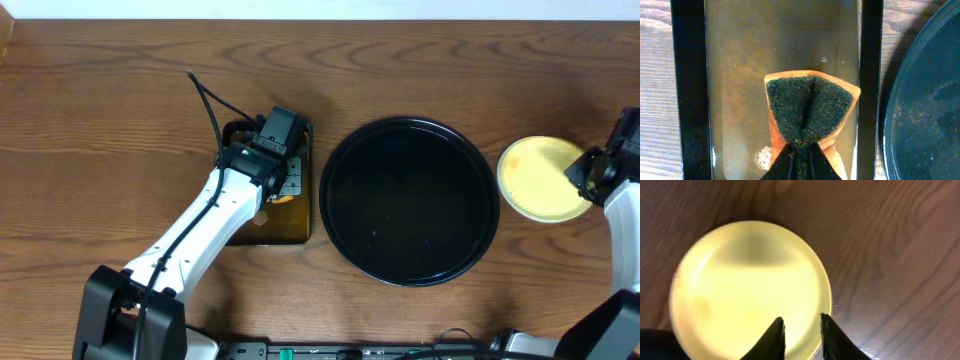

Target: Clean dirty plates on tray and stack at the side

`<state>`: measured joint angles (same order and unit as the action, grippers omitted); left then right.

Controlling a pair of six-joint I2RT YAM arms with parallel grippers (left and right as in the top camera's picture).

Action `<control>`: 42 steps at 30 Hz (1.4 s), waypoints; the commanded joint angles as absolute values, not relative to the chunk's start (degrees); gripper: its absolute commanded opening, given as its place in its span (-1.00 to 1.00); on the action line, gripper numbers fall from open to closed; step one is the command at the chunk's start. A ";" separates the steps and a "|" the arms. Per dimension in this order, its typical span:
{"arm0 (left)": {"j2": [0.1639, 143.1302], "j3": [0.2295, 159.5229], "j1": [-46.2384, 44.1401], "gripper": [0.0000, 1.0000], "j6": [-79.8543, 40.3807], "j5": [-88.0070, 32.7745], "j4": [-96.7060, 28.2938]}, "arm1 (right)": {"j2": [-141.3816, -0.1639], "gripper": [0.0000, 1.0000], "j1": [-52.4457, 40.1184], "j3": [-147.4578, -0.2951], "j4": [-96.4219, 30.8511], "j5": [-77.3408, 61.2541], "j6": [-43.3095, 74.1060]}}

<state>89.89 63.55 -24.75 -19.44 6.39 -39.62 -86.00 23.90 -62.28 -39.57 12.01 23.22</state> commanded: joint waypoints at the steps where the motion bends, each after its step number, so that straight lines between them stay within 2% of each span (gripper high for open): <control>1: 89.69 63.31 -24.49 -0.85 -19.07 7.14 -39.90 | -86.52 -0.51 24.29 -62.11 -39.70 7.11 22.92; 10: 89.82 63.20 -23.92 -0.85 -16.45 7.18 -39.18 | -86.52 -0.42 21.91 -62.11 -44.38 -13.76 12.23; 18: 93.08 62.78 -19.86 -0.85 -11.09 7.14 -35.79 | -86.52 -0.36 14.09 -62.11 -50.28 -15.49 6.50; 27: 101.01 62.78 -18.39 -0.83 -10.94 6.68 -31.03 | -86.52 -0.35 5.30 -62.11 -50.57 -14.22 6.52; 29: 101.30 62.78 -18.37 -0.71 -10.92 6.70 -31.14 | -86.52 -0.34 4.36 -62.11 -50.61 -13.69 6.52; 31: 100.90 62.87 -18.37 -0.33 -10.90 6.70 -31.16 | -86.52 -0.31 3.66 -62.11 -50.59 -13.65 6.44; 32: 99.79 62.98 -18.37 0.01 -10.68 6.70 -31.40 | -86.52 -0.29 3.11 -62.11 -50.57 -13.58 5.34; 33: 98.65 63.31 -18.39 0.15 -10.70 6.70 -32.08 | -86.52 -0.25 2.59 -62.11 -50.57 -13.58 4.84; 39: 89.91 64.25 -18.39 0.47 -10.72 6.70 -35.59 | -86.50 -0.14 -1.52 -62.13 -49.17 -13.52 2.02; 40: 88.16 64.25 -18.37 0.50 -10.74 6.70 -36.16 | -86.48 -0.09 -2.44 -62.13 -48.34 -13.54 2.02; 42: 84.01 64.25 -18.37 0.50 -10.76 6.70 -39.33 | -86.48 0.17 -5.15 -62.26 -45.87 -12.86 0.47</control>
<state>88.84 63.33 -18.48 -10.83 6.37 -36.53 -86.24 -2.09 -62.15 -47.62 -13.28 3.11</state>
